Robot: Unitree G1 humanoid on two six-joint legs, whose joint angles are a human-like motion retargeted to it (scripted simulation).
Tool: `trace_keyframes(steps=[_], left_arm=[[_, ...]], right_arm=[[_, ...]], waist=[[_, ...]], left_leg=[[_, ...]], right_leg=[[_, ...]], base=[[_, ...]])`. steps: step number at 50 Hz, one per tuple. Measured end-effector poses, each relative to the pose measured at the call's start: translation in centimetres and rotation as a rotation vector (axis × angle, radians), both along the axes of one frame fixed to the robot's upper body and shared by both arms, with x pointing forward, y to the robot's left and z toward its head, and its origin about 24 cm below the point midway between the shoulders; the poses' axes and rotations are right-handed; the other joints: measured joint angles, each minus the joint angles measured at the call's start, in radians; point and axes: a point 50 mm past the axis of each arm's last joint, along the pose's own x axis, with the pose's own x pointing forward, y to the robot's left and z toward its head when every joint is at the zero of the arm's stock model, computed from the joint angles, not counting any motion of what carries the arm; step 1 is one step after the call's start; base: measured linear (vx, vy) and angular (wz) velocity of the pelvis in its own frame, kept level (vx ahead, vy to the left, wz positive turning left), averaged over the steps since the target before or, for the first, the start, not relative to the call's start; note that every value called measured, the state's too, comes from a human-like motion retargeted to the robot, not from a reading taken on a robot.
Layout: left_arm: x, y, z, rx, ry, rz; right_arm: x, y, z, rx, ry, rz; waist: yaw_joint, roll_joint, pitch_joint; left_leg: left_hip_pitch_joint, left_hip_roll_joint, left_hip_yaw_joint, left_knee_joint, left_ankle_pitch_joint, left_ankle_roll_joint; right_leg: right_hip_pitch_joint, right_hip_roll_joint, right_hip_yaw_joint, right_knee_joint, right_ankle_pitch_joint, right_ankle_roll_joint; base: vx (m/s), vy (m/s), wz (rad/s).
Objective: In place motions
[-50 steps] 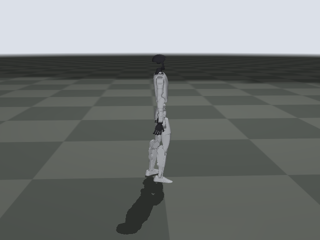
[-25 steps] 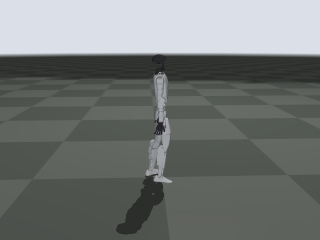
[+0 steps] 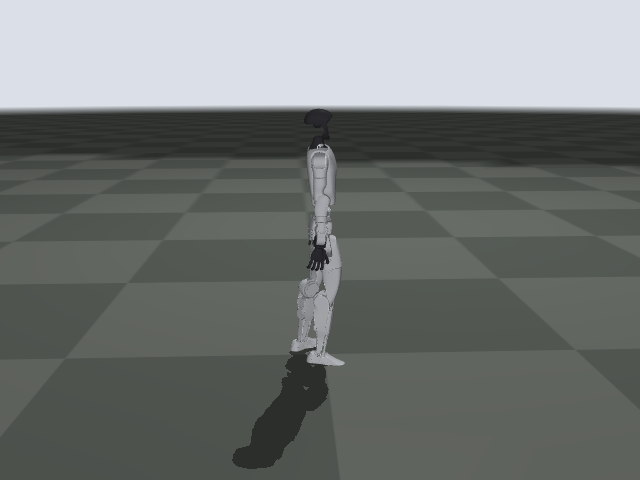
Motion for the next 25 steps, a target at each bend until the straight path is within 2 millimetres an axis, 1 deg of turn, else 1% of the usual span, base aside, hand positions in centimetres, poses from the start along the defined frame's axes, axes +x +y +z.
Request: trace_keyframes(steps=[10, 25], left_arm=[[0.47, -0.11, -0.1, 0.0, -0.024, -0.014], [0.27, 0.19, -0.02, 0.005, -0.009, -0.023]], right_arm=[[0.2, -0.29, 0.04, -0.008, -0.004, 0.0], [0.41, -0.43, 0.06, -0.011, -0.005, 0.007]], waist=[[0.002, 0.0, 0.009], [0.004, 0.002, 0.018]], left_leg=[[0.003, -0.001, -0.002, 0.001, 0.002, 0.0], [-0.003, 0.0, -0.008, 0.004, 0.005, -0.001]], right_leg=[[0.006, -0.001, -0.003, 0.0, 0.0, -0.001], [0.005, -0.002, -0.011, 0.001, 0.002, -0.003]], base=[[0.0, 0.0, 0.0], [0.0, 0.0, 0.0]])
